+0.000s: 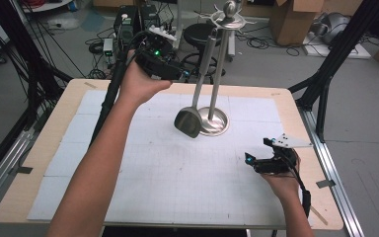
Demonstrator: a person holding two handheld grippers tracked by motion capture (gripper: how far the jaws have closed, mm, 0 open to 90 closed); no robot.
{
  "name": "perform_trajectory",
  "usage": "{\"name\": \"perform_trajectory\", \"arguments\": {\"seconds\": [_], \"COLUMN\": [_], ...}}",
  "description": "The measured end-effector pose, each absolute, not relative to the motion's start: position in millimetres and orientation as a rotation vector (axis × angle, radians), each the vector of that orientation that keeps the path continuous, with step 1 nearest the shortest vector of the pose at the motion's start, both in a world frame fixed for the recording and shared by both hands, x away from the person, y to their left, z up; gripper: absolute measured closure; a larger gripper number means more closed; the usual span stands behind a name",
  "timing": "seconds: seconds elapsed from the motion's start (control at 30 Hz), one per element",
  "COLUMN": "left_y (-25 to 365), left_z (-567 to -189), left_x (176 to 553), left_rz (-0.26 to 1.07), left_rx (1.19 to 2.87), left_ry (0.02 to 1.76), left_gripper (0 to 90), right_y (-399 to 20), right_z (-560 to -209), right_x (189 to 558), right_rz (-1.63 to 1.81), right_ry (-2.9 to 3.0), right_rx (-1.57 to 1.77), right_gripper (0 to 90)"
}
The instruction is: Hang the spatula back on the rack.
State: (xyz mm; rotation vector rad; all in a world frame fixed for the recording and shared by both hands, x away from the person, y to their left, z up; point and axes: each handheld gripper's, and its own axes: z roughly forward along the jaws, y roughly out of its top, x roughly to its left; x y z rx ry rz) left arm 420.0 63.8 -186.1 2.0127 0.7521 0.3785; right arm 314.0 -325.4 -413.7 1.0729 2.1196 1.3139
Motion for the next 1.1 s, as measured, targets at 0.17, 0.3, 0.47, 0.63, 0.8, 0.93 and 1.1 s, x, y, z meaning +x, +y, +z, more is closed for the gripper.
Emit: {"name": "perform_trajectory", "arguments": {"seconds": [0.17,0.3,0.47,0.63,0.8,0.93,1.1], "left_y": [70,79,93,107,115,124,136], "left_z": [-190,-194,-199,-212,-227,-233,-241], "left_x": [412,408,402,393,389,385,382], "left_rz": [0.365,0.361,0.355,0.349,0.332,0.338,0.339], "left_rx": [1.995,1.987,1.968,1.937,1.947,1.925,1.904], "left_ry": [0.734,0.732,0.735,0.736,0.732,0.734,0.736], "left_gripper": [47.6,45.2,44.1,43.8,42.5,41.9,35.7], "right_y": [-324,-324,-324,-323,-321,-322,-322], "right_z": [-414,-414,-414,-414,-414,-414,-414], "right_x": [314,314,314,314,314,314,314], "right_rz": [1.313,1.309,1.308,1.3,1.3,1.293,1.296], "right_ry": [2.124,2.122,2.125,2.124,2.129,2.126,2.127], "right_rx": [1.078,1.072,1.079,1.078,1.07,1.071,1.072], "right_gripper": [2.8,2.8,2.8,2.8,2.8,2.7,2.7]}}
